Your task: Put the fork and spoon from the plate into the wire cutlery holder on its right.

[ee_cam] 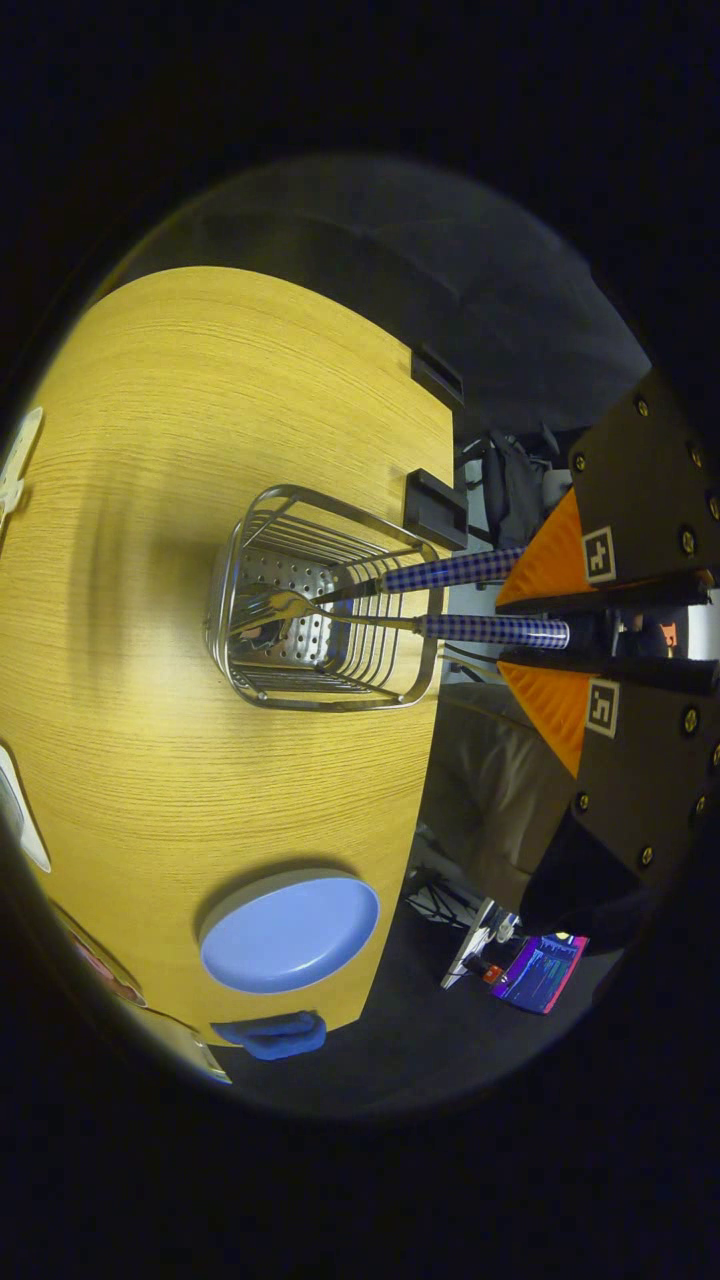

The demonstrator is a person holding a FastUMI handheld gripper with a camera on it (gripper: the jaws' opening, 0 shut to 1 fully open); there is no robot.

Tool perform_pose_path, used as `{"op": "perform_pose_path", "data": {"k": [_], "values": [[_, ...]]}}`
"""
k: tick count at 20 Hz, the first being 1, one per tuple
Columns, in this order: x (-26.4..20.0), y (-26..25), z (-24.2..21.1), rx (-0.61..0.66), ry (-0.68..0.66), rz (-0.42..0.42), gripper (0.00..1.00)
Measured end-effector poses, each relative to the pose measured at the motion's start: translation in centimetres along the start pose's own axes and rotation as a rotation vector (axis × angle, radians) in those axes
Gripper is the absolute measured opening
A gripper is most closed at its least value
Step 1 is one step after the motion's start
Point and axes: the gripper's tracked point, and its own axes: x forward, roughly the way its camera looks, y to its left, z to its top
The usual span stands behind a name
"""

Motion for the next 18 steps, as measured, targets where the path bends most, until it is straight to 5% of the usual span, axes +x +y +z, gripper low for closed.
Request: {"op": "perform_pose_path", "data": {"k": [4, 5, 6, 9, 11, 12, 18], "values": [[-1.0, -0.5, 0.2, 0.006, -0.036, 0.008, 0.20], [-1.3, -0.5, 0.1, 0.008, -0.045, 0.014, 0.25], [-1.7, -0.5, 0.0, 0.002, -0.056, 0.012, 0.40], [-2.3, -0.8, -0.3, -0.020, -0.128, 0.007, 0.44], [-3.1, -1.0, -0.8, -0.038, -0.214, -0.013, 0.71], [-3.1, -0.7, -1.3, -0.042, -0.269, -0.028, 0.99], [-8.7, 4.7, -1.5, -0.059, -0.868, -0.034, 1.00]]}}
